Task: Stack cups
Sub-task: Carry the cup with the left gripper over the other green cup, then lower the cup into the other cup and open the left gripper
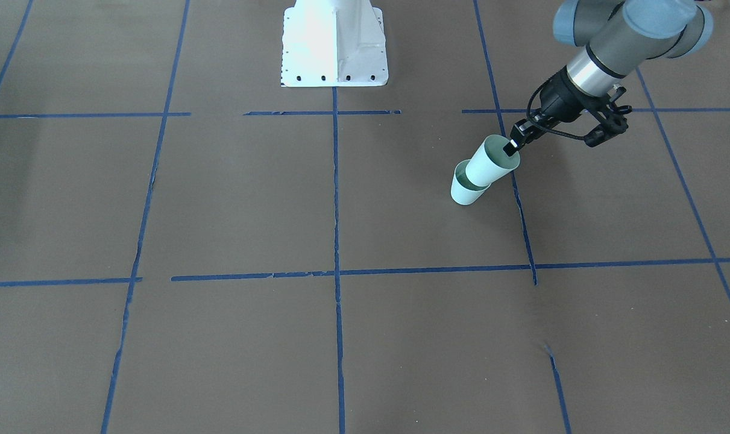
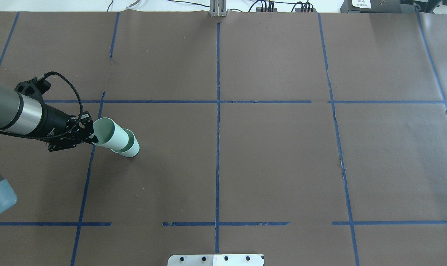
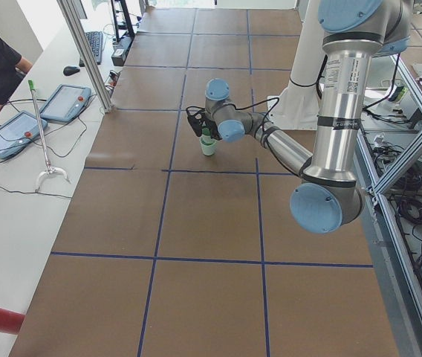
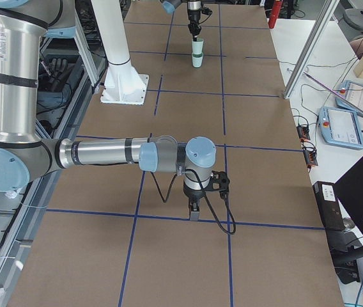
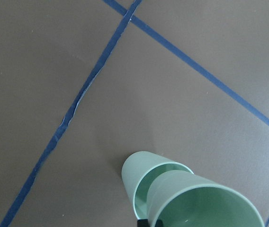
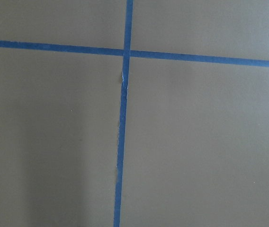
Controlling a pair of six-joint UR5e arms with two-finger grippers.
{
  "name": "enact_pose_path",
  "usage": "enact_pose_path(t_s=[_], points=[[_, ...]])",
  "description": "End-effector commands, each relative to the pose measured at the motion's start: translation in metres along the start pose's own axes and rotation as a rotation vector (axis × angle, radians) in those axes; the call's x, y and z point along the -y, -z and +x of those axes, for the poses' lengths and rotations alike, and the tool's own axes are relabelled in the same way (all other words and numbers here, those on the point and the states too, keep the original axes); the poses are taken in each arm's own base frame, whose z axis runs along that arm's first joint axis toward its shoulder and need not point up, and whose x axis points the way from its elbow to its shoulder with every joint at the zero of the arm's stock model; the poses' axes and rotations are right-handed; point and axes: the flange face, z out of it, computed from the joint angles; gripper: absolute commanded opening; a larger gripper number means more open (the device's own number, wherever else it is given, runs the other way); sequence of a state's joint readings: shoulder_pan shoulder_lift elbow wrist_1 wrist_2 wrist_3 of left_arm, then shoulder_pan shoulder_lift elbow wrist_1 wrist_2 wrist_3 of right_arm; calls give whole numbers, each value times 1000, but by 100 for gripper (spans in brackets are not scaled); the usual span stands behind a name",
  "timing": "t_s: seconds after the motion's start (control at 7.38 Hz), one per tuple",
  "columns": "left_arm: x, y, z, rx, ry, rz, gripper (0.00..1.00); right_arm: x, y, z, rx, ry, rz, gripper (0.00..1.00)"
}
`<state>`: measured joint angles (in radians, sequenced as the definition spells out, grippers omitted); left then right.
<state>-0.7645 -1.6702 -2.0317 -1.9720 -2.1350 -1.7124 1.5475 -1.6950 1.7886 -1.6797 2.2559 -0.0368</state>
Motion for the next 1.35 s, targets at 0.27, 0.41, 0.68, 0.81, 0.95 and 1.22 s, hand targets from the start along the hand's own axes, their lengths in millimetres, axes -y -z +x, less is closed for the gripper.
enact_pose_path(t_s=[0.27,0.41,0.68,0.81,0.95,1.22], points=[[1,0,5,4,2,45,0,0,0,0,1,0,0,100],[1,0,6,3,1,47,0,0,0,0,1,0,0,100],[2,-2,7,4,1,47,0,0,0,0,1,0,0,100],[1,-3,7,5,-2,45,8,0,0,0,1,0,0,100],[-2,-4,7,6,-6,40,31,0,0,0,1,0,0,100],[-2,-8,11,5,-14,37,77,0,0,0,1,1,-1,100]])
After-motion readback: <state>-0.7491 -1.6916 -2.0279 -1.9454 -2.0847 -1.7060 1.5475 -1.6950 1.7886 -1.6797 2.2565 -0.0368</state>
